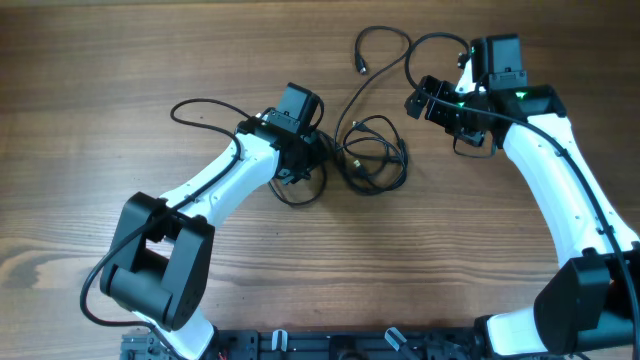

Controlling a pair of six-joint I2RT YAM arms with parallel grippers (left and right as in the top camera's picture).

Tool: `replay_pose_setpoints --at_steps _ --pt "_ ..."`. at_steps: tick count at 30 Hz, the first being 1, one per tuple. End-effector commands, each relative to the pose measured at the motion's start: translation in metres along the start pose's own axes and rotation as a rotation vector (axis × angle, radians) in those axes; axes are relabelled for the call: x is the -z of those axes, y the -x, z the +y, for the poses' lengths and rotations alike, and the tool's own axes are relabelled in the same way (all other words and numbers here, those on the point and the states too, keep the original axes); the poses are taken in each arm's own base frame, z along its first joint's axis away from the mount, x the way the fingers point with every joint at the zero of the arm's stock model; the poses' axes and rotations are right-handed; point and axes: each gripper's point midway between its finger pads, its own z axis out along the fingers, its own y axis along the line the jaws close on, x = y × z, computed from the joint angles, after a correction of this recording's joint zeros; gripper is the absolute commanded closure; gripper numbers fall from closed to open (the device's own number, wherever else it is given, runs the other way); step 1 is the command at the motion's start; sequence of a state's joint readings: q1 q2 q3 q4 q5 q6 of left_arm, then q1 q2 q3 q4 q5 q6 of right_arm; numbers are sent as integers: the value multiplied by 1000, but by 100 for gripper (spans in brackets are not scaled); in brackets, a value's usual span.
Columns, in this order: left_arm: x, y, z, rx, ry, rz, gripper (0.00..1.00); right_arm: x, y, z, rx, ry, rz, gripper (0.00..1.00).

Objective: Untangle cables

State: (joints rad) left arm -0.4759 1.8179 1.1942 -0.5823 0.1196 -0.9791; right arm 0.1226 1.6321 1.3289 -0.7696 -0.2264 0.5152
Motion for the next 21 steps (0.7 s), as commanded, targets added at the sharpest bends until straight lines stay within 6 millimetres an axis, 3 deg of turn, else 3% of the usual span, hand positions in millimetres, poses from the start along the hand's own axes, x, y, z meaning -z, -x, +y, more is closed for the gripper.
replay_pose_setpoints --at_steps 1,5,9,21 --pt "-3 5 4 5 26 -26 56 7 5 1 -17 -2 -29 0" --pt "-4 2 4 -2 28 -23 63 7 4 4 -33 17 -25 0" --pt "-4 2 4 -8 36 -36 80 7 5 4 -32 18 -25 0" --pt "-5 -9 -10 -52 13 -47 96 7 4 7 -32 33 -21 0"
